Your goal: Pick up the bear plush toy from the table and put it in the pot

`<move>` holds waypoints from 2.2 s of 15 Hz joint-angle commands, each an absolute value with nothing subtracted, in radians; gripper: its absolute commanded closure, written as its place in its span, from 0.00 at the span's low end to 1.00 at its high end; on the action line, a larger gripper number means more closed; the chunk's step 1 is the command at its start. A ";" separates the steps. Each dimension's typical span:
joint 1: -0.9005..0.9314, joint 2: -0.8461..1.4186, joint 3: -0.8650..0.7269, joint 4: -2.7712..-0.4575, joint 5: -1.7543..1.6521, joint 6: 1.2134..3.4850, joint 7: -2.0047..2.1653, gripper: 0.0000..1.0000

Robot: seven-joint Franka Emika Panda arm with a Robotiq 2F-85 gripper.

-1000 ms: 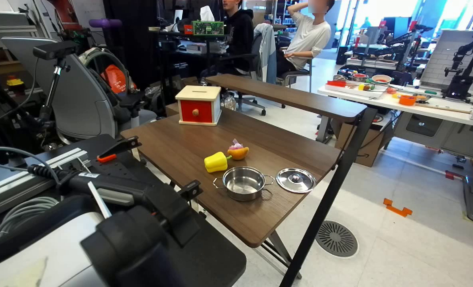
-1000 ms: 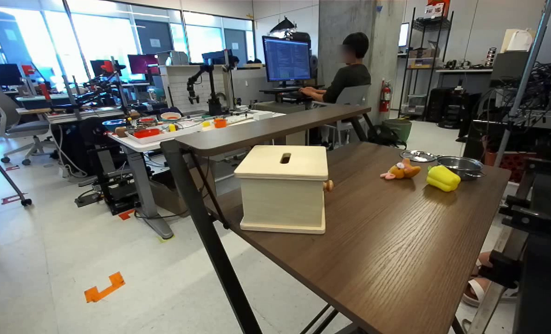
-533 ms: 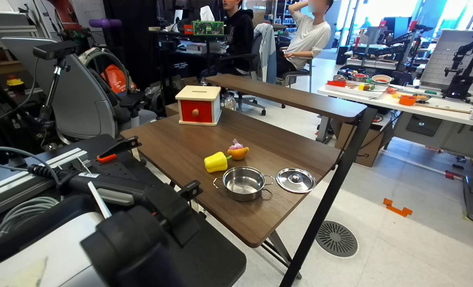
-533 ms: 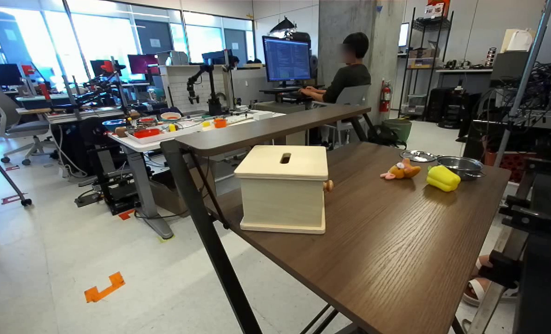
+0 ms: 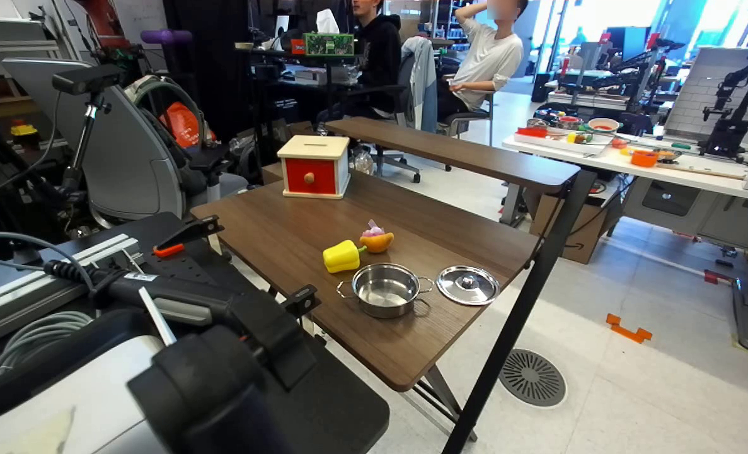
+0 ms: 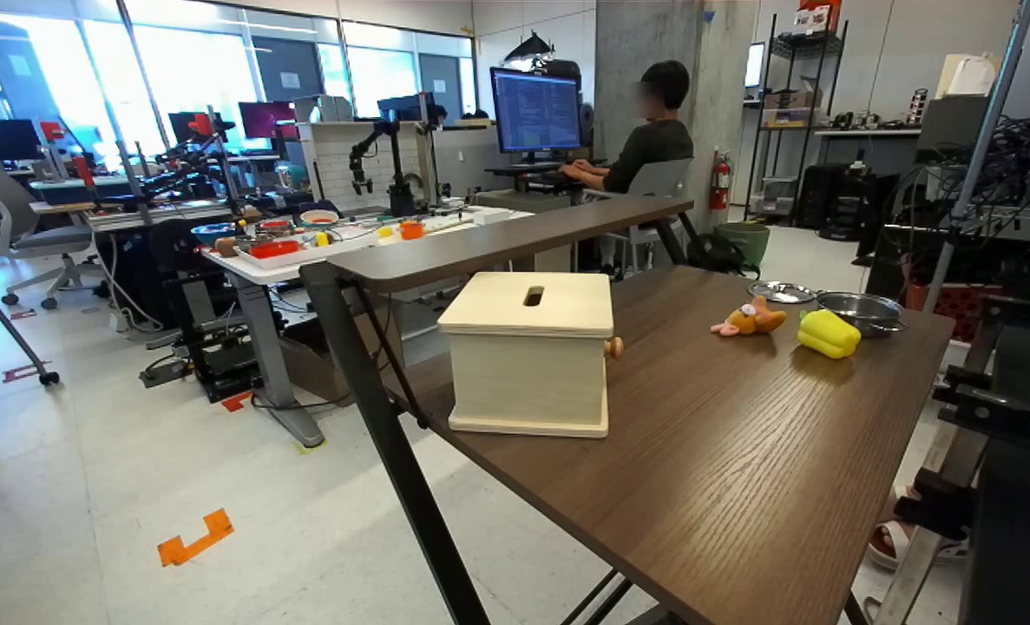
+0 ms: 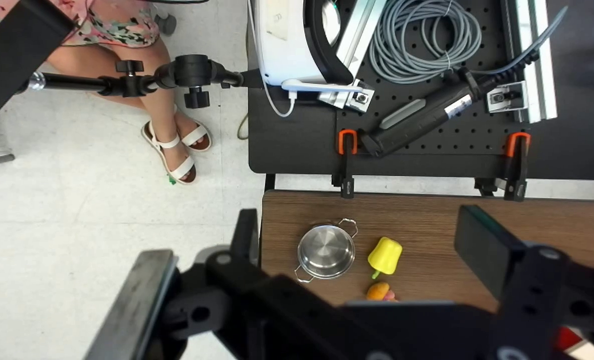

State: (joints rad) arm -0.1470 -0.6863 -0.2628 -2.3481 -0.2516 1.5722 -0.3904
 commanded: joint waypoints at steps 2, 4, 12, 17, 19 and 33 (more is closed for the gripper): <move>-0.105 -0.605 -0.259 -2.393 -0.242 1.745 -0.347 0.00; -0.082 -0.517 -0.250 -2.413 -0.221 1.880 -0.325 0.00; -0.005 -0.027 -0.162 -2.347 -0.084 2.374 -0.342 0.00; -0.043 0.243 -0.081 -2.251 0.081 2.585 -0.450 0.00; -0.074 0.351 -0.039 -2.210 0.105 2.645 -0.481 0.00; -0.150 0.719 0.101 -1.969 0.004 2.627 -0.483 0.35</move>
State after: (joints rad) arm -0.1291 0.6787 0.0776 -2.0241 0.0397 2.6624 -0.4745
